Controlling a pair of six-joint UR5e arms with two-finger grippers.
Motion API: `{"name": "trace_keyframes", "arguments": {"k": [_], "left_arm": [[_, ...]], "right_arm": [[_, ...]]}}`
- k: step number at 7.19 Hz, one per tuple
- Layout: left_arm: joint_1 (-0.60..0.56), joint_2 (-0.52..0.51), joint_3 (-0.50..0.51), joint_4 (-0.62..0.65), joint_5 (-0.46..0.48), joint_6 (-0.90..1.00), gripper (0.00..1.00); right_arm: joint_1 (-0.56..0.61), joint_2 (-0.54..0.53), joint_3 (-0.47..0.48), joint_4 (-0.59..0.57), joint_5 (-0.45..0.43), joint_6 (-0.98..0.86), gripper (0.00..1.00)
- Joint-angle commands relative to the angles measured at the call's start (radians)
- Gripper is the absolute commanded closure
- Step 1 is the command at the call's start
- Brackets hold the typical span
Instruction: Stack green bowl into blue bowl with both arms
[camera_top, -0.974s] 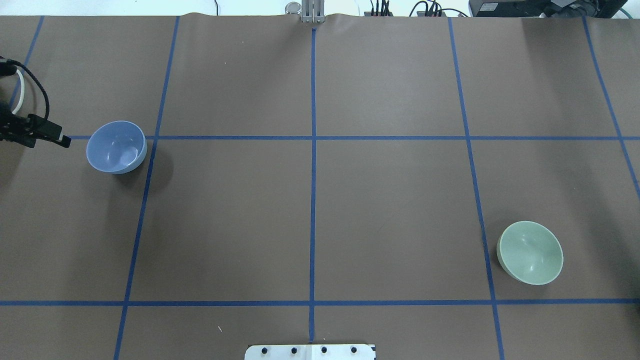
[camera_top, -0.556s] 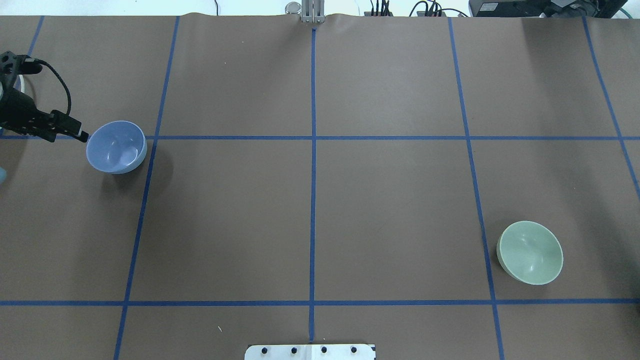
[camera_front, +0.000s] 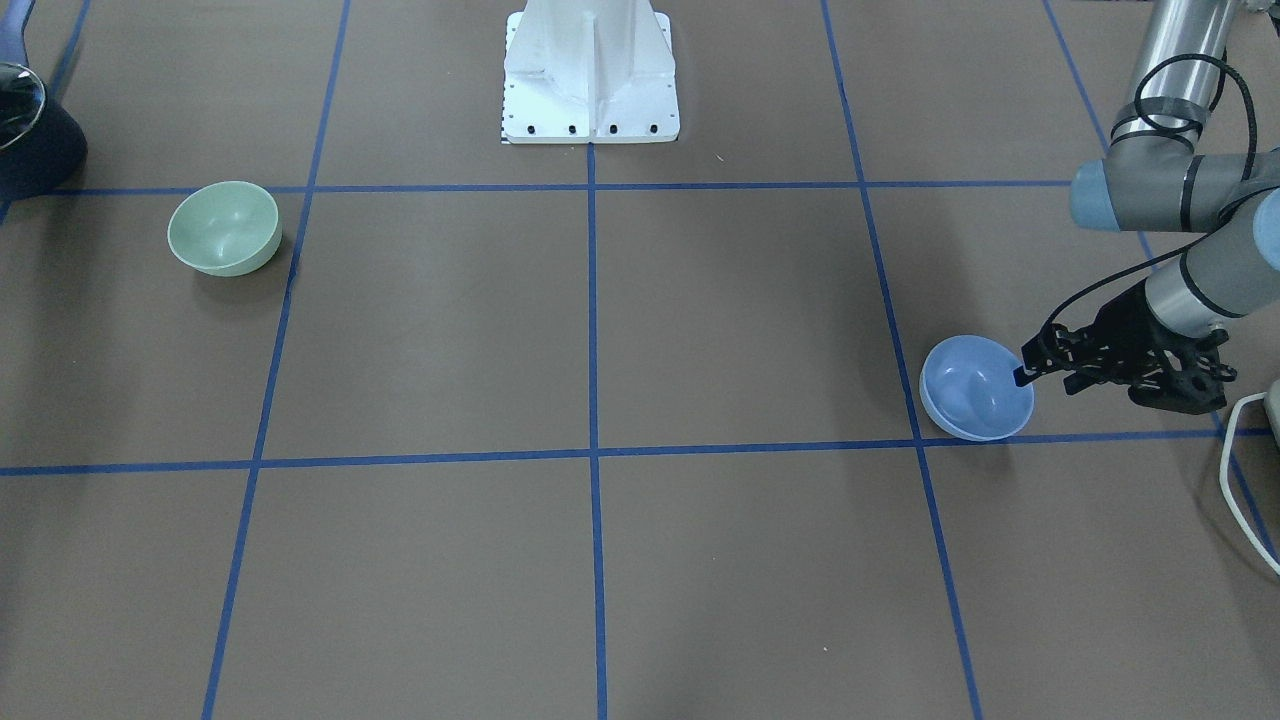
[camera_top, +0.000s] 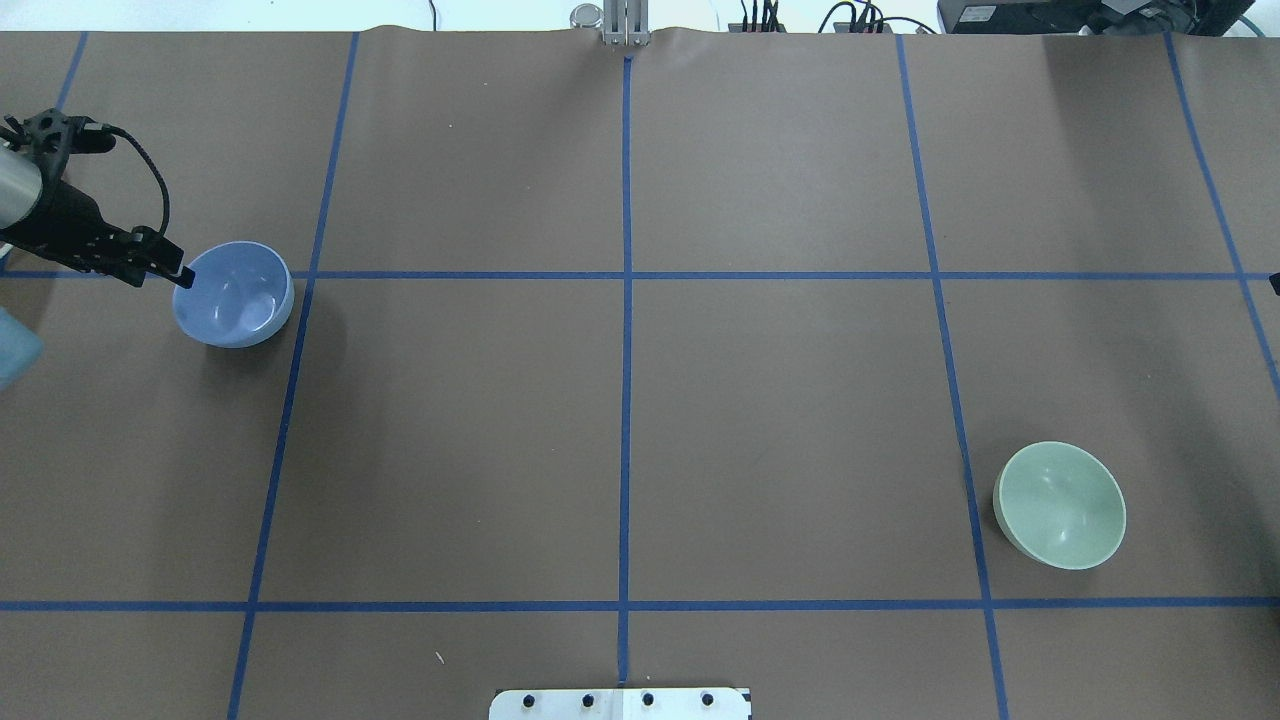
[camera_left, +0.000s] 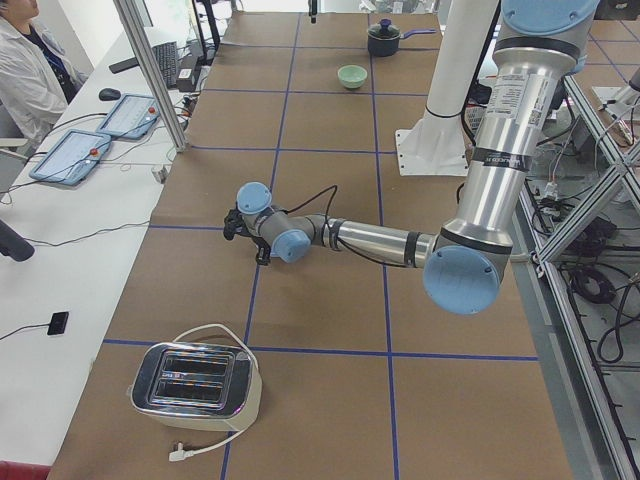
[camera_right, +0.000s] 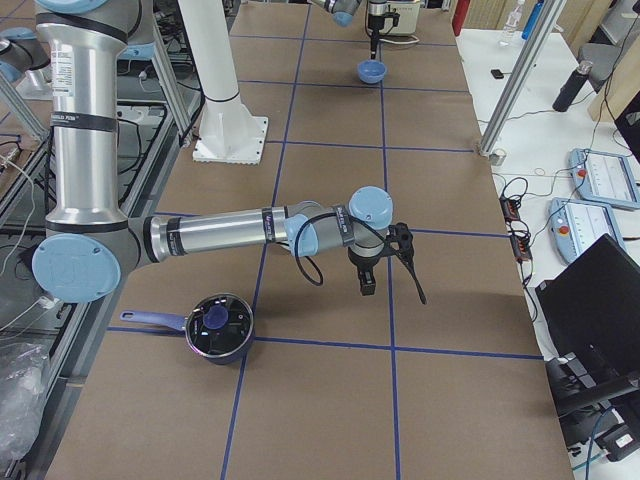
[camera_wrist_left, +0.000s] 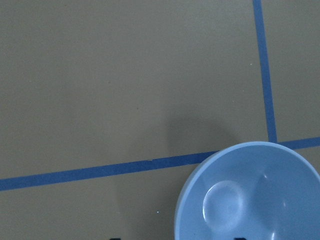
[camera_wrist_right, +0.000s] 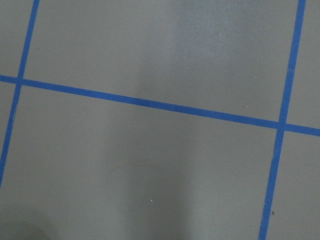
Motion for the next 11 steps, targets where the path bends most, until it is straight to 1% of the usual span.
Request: {"name": "trace_keyframes", "arguments": {"k": [1, 2, 3, 4, 5, 7, 8, 9, 11], "left_arm": [[0.026, -0.006, 0.01, -0.001, 0.001, -0.002, 0.27], [0.034, -0.007, 0.013, -0.001, 0.002, -0.002, 0.28], [0.043, -0.007, 0.016, -0.001, 0.007, -0.002, 0.37], [0.049, -0.013, 0.022, -0.001, 0.007, -0.002, 0.58], [0.049, -0.015, 0.024, 0.0, 0.007, -0.002, 0.69], [0.049, -0.018, 0.035, -0.001, 0.007, -0.002, 0.81], [0.049, -0.019, 0.033, -0.001, 0.007, -0.006, 0.9], [0.049, -0.024, 0.024, -0.001, 0.007, -0.047, 0.93], [0.049, -0.1, -0.01, 0.0, 0.007, -0.272, 0.94]], "right_arm": [[-0.014, -0.001, 0.0, 0.018, -0.001, -0.001, 0.0], [-0.02, -0.001, 0.0, 0.018, -0.004, -0.001, 0.0], [-0.024, 0.0, 0.0, 0.018, -0.004, 0.001, 0.0], [-0.026, 0.0, 0.0, 0.018, -0.004, -0.001, 0.0], [-0.027, 0.0, 0.0, 0.018, -0.006, -0.001, 0.0], [-0.032, 0.0, -0.001, 0.018, -0.006, -0.001, 0.0], [-0.038, 0.0, -0.003, 0.018, -0.009, 0.001, 0.0], [-0.046, 0.0, -0.005, 0.018, -0.01, 0.001, 0.0], [-0.053, 0.003, -0.008, 0.018, -0.01, 0.001, 0.0]]}}
